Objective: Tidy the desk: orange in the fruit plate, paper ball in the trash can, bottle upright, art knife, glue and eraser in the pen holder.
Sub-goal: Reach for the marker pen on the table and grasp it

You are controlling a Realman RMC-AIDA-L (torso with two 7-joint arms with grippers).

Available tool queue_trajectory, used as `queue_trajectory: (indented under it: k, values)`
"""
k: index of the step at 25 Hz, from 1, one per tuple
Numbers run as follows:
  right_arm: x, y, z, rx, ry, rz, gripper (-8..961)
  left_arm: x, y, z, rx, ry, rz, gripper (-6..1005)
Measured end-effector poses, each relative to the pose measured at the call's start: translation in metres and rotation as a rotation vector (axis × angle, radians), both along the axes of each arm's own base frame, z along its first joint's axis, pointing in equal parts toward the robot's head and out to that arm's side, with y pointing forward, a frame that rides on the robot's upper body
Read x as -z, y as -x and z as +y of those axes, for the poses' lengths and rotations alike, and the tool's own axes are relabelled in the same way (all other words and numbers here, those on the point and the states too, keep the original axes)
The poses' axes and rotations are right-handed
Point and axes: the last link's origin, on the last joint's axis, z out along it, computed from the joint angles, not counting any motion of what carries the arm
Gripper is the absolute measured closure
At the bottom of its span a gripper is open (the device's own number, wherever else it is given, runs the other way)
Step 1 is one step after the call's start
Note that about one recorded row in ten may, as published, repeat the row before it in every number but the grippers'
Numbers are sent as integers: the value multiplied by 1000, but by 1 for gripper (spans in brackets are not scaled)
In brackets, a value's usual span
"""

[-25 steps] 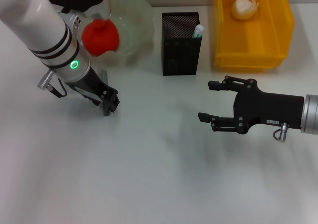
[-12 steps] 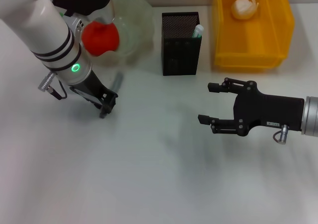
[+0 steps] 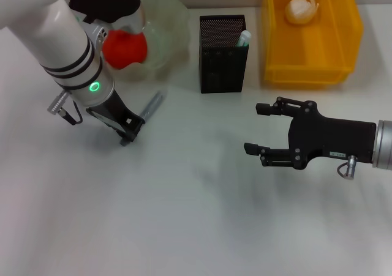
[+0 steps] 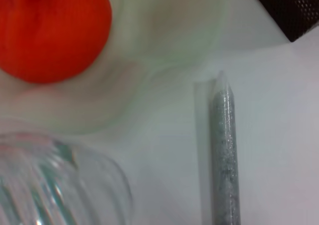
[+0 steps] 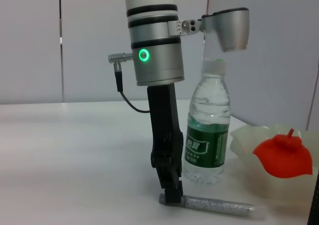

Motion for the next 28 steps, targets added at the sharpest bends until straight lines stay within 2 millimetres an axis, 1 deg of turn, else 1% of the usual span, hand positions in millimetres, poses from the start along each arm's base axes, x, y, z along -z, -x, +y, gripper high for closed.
queue_trajectory:
  k: [6,14,21,22,28]
  values:
    - [0,0,0,0,0,0,164,1,0,-1,6,7,6,861]
    - [0,0,0,1,0,0,163,1,-1,-2,21,12,9,865]
    - [-2,-1,0,8,-9,8,163,-3,-8,-2,50,14,-2,888]
    - [-2,-1,0,9,-10,8,163,-10,-15,-3,74,23,-28,894]
    - [-3,-2,0,17,-14,12,163,-12,-16,-4,80,35,-53,927]
